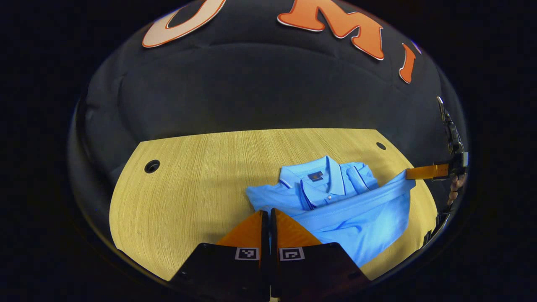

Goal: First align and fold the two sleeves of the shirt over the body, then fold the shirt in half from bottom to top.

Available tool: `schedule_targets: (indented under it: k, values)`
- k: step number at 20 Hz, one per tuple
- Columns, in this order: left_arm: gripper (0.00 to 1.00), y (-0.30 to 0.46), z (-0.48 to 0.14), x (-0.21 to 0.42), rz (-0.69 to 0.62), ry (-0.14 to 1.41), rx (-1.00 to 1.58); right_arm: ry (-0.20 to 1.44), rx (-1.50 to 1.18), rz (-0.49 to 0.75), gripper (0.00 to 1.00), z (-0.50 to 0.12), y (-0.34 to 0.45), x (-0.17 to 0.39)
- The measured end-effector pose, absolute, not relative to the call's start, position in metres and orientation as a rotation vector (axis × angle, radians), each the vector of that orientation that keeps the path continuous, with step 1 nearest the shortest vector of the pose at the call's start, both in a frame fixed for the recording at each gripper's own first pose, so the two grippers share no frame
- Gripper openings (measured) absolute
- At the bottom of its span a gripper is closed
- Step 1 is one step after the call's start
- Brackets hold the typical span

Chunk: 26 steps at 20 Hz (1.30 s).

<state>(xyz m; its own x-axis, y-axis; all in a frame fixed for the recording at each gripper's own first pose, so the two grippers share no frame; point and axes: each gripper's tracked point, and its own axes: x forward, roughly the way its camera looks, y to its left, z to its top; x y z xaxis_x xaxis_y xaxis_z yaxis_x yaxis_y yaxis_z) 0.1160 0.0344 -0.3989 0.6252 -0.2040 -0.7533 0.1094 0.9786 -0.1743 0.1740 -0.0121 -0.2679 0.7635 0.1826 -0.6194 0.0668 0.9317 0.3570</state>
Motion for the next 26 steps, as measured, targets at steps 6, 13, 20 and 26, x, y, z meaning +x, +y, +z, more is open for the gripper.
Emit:
schedule_targets:
  k: [6,13,20,26]
  values:
    - [0.04,0.044,-0.423,0.163,-0.176,0.888,-0.106,0.727,0.348,0.067,0.02,-0.277,-0.007,0.226]
    - [0.05,0.047,-0.453,0.191,-0.143,0.925,-0.126,0.768,0.42,0.044,0.02,-0.288,-0.012,0.254]
    - [0.12,0.044,-0.472,0.189,-0.129,0.976,-0.11,0.856,0.416,0.046,0.07,-0.309,-0.003,0.247]
    - [0.6,0.041,-0.447,0.178,-0.11,0.949,-0.162,0.795,0.355,0.06,0.36,-0.291,-0.005,0.234]
